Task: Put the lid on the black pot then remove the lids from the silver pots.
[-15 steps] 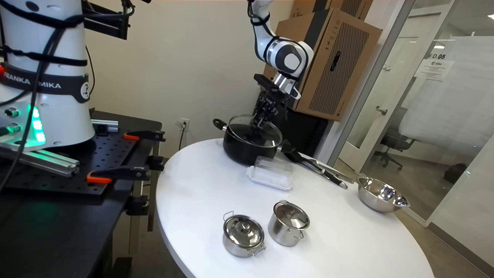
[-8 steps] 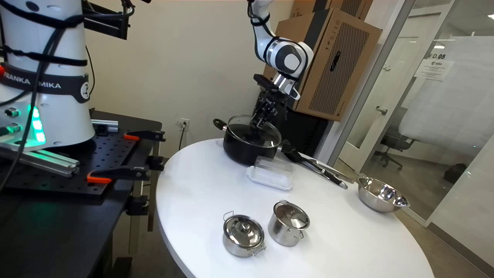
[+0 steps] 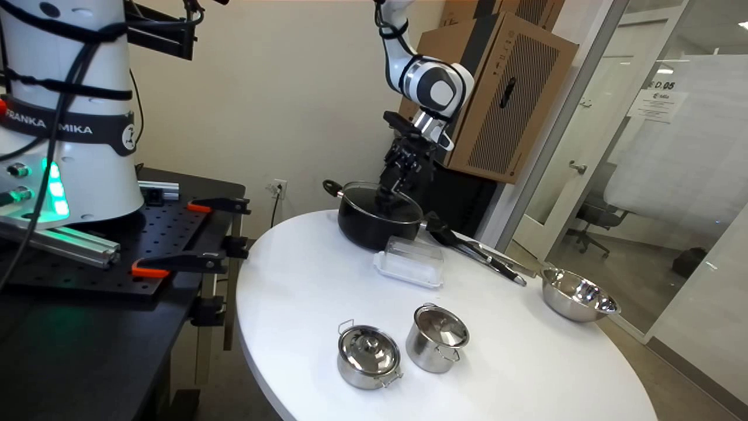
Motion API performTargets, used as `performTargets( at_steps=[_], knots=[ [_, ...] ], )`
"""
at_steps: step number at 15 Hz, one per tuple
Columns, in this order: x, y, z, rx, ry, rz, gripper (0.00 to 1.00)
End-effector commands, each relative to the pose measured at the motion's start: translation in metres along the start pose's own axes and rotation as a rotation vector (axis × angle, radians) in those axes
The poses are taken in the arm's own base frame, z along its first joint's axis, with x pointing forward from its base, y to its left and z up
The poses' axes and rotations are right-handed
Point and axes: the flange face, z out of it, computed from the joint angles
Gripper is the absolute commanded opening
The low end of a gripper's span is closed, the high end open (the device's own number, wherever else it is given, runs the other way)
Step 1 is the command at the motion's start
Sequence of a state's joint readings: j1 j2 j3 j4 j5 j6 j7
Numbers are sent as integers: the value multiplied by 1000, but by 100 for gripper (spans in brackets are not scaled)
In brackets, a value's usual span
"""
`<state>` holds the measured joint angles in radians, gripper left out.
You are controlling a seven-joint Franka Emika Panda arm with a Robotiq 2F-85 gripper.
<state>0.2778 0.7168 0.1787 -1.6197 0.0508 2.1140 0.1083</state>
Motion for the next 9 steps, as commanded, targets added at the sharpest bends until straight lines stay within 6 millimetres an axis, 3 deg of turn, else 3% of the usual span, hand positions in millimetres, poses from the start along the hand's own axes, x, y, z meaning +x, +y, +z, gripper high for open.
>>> performTargets(
  at_steps=[1, 2, 4, 9],
  knots=[
    [2, -3, -6, -20, -16, 17, 87],
    [2, -3, -6, -20, -16, 17, 95],
    [0, -4, -9, -17, -14, 10, 100],
    [-17, -6, -36, -23, 20, -31, 100]
  ],
)
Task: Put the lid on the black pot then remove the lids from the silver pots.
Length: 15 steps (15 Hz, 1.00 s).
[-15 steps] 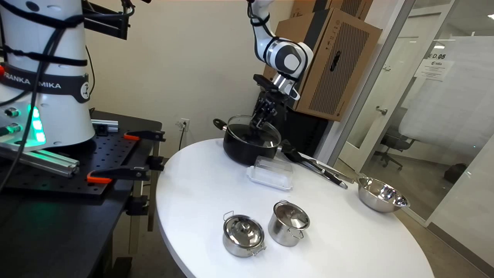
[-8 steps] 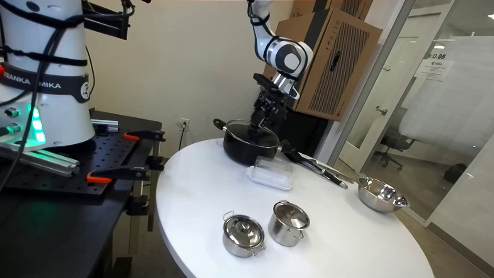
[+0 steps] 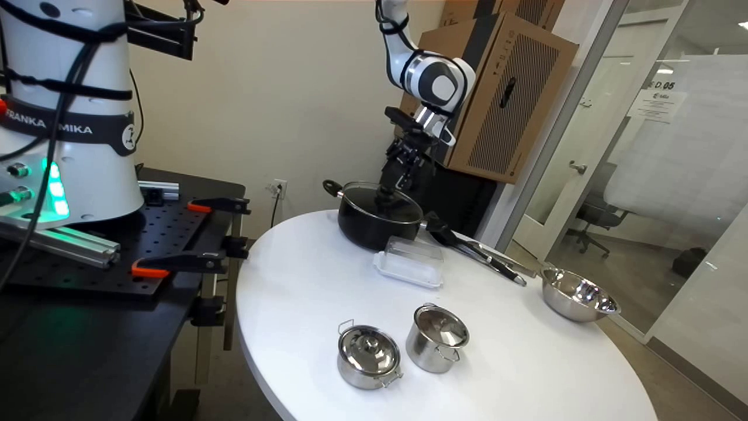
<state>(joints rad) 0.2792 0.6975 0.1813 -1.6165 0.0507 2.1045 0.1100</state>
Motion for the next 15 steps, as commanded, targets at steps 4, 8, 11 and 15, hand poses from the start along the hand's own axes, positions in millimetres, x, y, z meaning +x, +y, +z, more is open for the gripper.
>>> performTargets(
  at_steps=[4, 8, 11, 15],
  knots=[
    [-36, 14, -50, -31, 61, -3, 100],
    [-54, 59, -60, -25, 109, 83, 100],
    [-65, 102, -55, -9, 129, 152, 100],
    [-80, 170, -49, 22, 156, 302, 100]
  ],
)
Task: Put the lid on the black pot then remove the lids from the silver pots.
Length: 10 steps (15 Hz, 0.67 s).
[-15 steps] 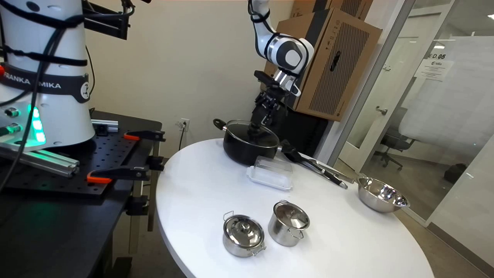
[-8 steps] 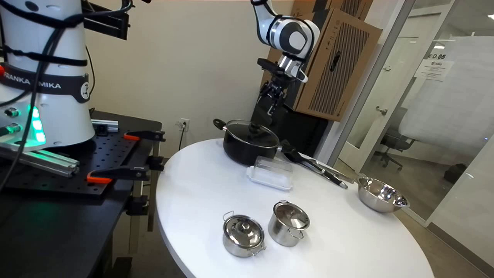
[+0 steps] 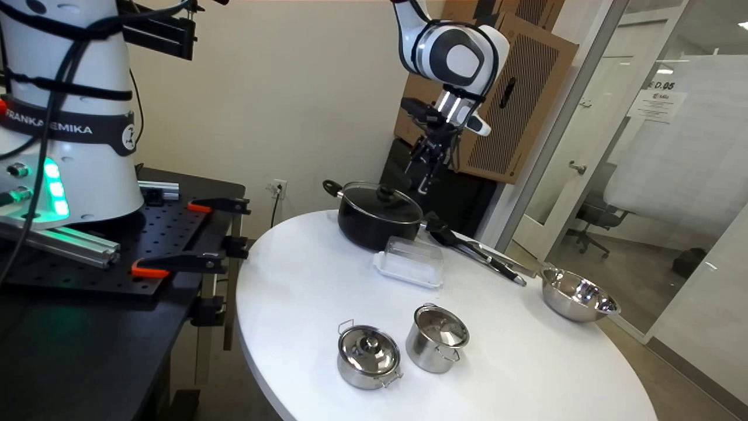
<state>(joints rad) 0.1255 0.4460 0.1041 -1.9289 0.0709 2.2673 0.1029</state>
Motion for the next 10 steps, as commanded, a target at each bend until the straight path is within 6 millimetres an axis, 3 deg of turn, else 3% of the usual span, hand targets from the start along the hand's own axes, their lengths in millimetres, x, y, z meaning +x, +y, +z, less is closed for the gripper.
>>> performTargets(
  at_steps=[1, 5, 8, 10],
  knots=[
    [-13, 57, -1, 39, 32, 132, 100],
    [-24, 113, 0, 71, 26, 245, 100],
    [-38, 139, 3, 39, 0, 244, 100],
    [-51, 145, 4, -4, -45, 194, 100]
  ],
)
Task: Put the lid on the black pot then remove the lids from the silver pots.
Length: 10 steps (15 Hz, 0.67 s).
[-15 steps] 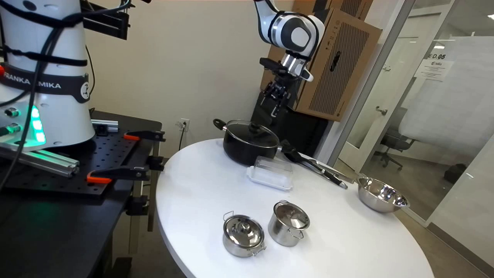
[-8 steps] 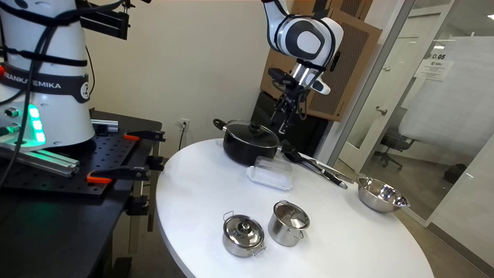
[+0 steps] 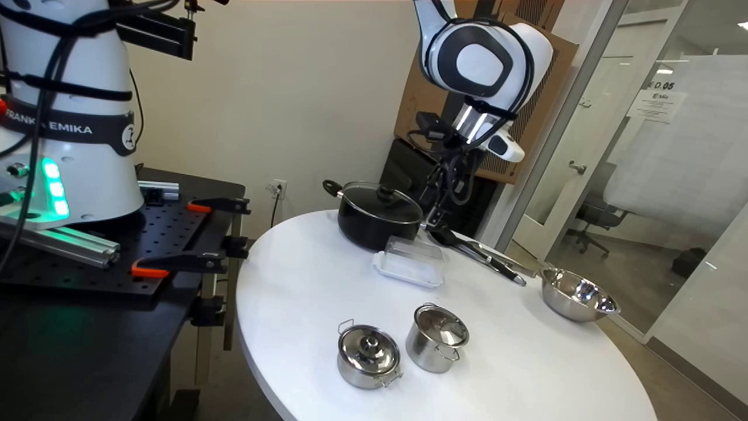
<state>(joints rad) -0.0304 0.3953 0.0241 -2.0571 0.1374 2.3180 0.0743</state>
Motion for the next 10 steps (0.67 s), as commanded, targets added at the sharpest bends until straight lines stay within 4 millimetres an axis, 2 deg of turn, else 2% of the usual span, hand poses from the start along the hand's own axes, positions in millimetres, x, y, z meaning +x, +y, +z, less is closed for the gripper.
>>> performTargets(
  at_steps=[1, 2, 5, 10],
  knots=[
    [-27, 8, -4, -64, -49, -94, 100],
    [-9, 9, 2, -31, -28, -37, 100],
    [-18, 8, 2, -52, -43, -69, 100],
    [-21, 9, 4, -54, -53, -78, 100]
  ],
)
